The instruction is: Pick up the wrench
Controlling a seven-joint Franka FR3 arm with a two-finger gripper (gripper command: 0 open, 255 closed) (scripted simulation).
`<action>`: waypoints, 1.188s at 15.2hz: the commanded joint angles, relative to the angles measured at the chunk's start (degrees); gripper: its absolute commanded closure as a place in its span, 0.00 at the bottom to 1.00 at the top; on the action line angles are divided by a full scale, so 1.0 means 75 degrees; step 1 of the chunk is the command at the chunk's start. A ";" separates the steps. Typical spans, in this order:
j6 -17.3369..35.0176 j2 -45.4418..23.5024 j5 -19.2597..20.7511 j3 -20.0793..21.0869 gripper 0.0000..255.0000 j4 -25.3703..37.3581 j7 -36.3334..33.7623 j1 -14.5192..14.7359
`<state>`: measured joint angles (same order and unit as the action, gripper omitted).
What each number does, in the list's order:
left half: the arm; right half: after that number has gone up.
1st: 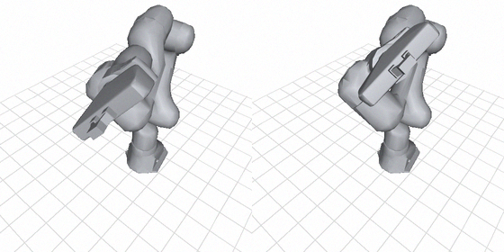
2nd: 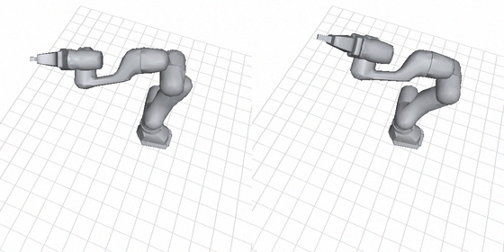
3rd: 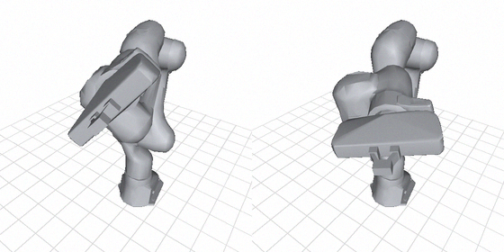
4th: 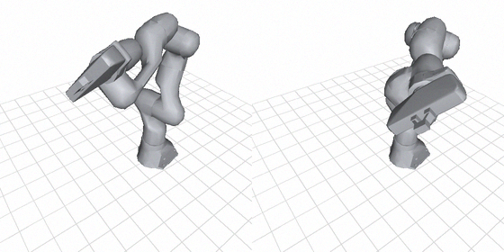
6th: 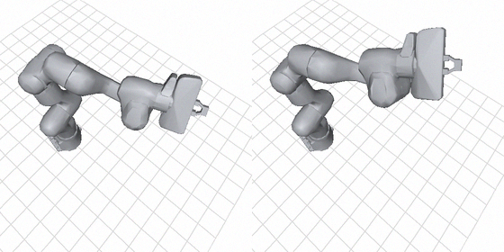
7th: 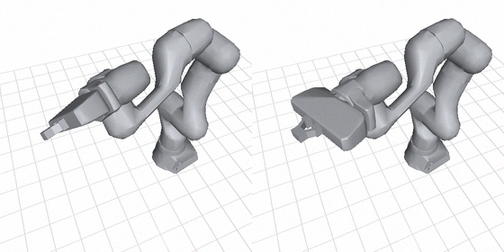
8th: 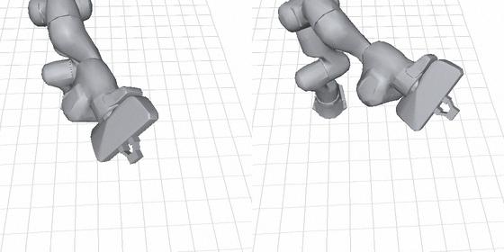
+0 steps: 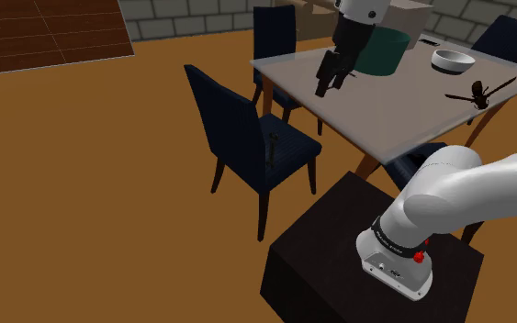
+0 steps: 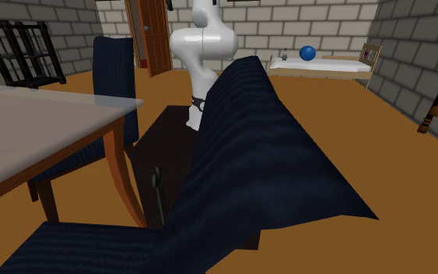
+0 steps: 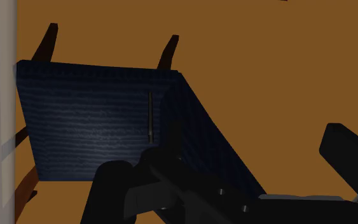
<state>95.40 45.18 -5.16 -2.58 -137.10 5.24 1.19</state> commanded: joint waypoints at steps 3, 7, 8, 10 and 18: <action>0.0481 -0.0396 0.0072 0.0011 0.00 -0.0138 0.0063 -0.0011; 0.1430 -0.1292 0.0217 0.0026 0.00 -0.0293 0.0169 -0.0036; 0.1662 -0.1536 0.0254 0.0029 0.00 -0.0307 0.0190 -0.0044; 0.2116 -0.2045 0.0329 0.0033 0.00 -0.0302 0.0228 -0.0061; 0.3737 -0.4284 0.0659 0.0035 0.00 0.0125 0.0295 -0.0153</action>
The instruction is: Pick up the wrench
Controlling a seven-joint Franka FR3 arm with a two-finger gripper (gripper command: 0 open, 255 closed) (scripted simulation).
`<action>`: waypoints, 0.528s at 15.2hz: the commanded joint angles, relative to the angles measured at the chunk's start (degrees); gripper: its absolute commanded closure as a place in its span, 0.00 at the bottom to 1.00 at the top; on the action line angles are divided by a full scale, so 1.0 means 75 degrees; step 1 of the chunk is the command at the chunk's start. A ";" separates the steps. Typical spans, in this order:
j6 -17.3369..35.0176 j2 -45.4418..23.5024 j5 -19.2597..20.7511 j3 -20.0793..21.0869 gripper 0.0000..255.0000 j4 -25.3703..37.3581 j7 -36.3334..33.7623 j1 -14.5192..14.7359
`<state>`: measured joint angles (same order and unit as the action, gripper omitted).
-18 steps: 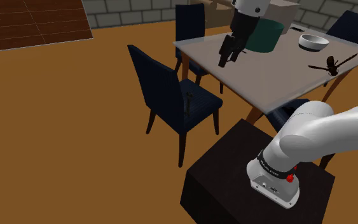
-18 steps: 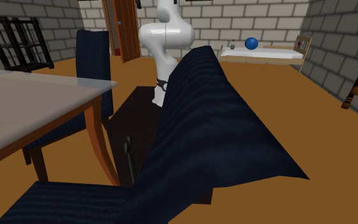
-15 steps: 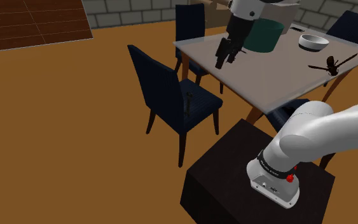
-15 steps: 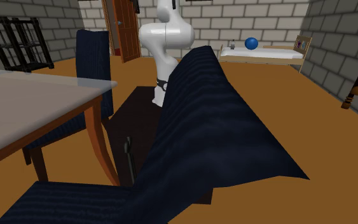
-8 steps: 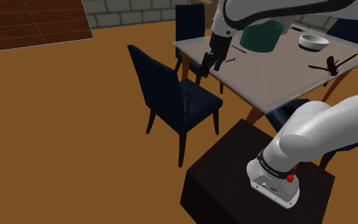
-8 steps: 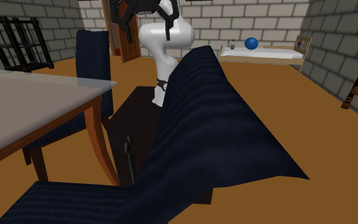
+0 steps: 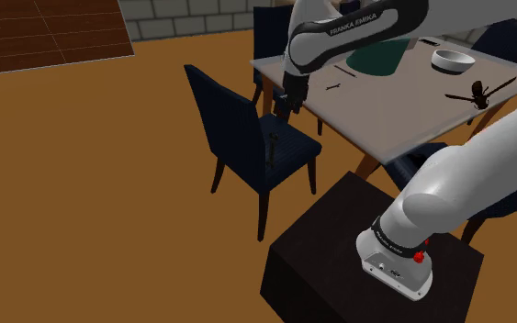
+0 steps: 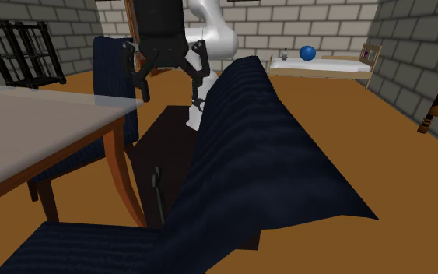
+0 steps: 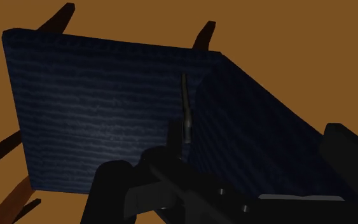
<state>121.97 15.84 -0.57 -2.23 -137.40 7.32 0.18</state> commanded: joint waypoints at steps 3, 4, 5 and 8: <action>0.0689 -0.1261 0.0191 -0.0020 0.00 0.0489 0.0006 -0.0055; 0.0838 -0.1560 0.0241 -0.0021 0.00 0.0617 -0.0002 -0.0071; 0.0979 -0.1860 0.0293 -0.0023 0.00 0.0754 -0.0012 -0.0087; 0.1347 -0.2763 0.0452 -0.0065 0.00 0.1220 -0.0050 -0.0103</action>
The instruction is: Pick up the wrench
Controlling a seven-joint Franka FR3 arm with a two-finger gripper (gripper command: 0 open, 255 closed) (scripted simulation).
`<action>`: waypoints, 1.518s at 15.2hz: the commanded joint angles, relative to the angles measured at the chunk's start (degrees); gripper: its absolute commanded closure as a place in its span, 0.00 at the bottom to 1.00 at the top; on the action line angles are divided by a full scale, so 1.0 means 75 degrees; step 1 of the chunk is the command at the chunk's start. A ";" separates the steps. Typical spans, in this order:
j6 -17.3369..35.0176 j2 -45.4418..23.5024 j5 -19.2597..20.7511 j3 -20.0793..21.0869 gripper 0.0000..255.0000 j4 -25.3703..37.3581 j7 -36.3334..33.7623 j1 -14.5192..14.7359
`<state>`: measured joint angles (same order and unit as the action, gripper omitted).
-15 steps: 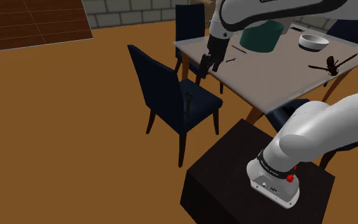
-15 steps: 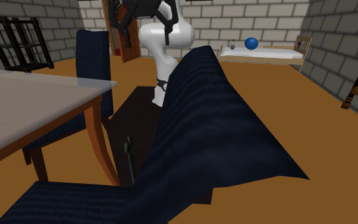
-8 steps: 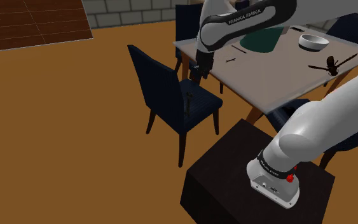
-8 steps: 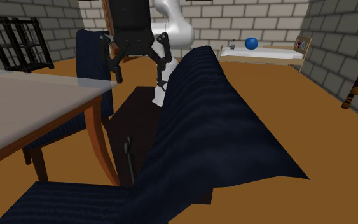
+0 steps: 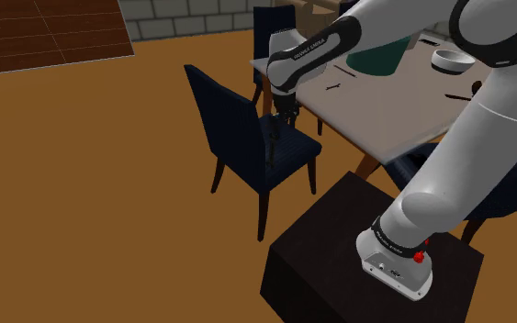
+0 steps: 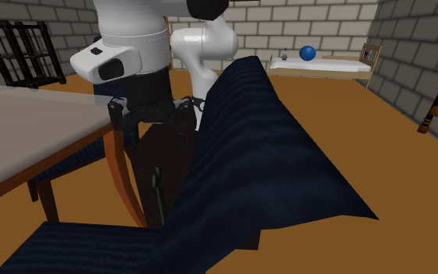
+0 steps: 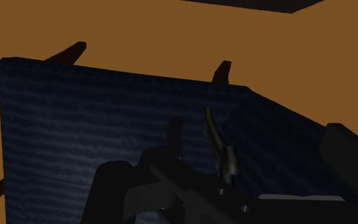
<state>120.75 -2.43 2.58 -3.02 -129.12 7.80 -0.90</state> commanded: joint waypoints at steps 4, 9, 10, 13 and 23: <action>0.1812 -0.0550 0.0034 0.0029 0.00 0.0033 -0.0123 0.0047; 0.2257 -0.0882 0.0030 0.0012 0.00 -0.0080 -0.0133 0.0059; 0.2257 -0.0882 0.0029 0.0007 0.00 -0.0080 -0.0132 0.0064; 0.2241 -0.0911 0.0024 -0.0002 1.00 -0.0030 -0.0100 0.0048; 0.1966 -0.0659 0.0030 0.0001 1.00 -0.0012 -0.0124 0.0073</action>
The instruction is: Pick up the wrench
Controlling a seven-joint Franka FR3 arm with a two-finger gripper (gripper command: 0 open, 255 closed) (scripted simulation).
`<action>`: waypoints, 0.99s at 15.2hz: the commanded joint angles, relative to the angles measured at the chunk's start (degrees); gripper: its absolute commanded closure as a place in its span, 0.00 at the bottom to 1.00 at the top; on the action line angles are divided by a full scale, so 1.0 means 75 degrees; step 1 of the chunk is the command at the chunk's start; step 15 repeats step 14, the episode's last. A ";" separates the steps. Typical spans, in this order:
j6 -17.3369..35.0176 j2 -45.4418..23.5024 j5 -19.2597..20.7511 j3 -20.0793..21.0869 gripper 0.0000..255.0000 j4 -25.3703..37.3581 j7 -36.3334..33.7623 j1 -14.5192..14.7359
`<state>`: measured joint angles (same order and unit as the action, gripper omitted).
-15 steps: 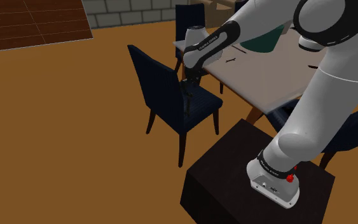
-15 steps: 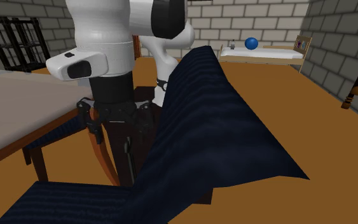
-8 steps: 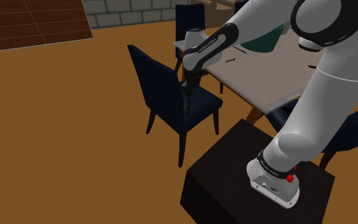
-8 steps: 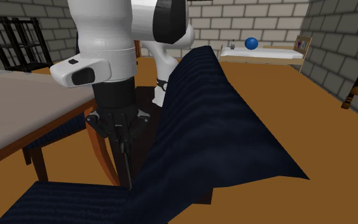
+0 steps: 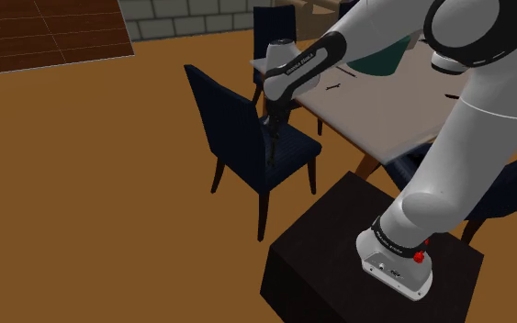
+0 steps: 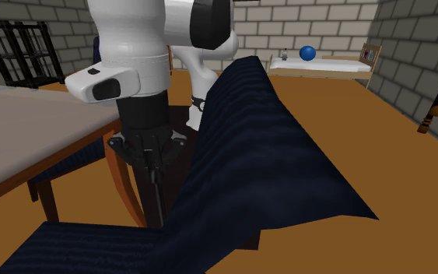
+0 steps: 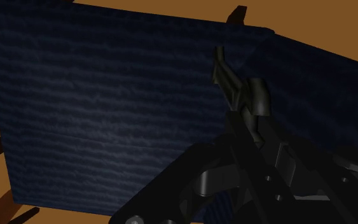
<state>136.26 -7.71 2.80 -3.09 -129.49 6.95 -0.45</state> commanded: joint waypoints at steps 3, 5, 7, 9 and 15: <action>-0.0395 0.0252 0.0002 0.0011 1.00 0.0126 -0.0002 0.0016; -0.0593 0.0384 0.0002 0.0011 1.00 0.0191 0.0003 0.0018; -0.0790 0.0510 0.0003 0.0012 1.00 0.0263 0.0008 0.0019; -0.0989 0.0630 0.0003 0.0013 1.00 0.0342 0.0013 0.0021; -0.1303 0.0807 0.0003 0.0015 1.00 0.0478 0.0021 0.0023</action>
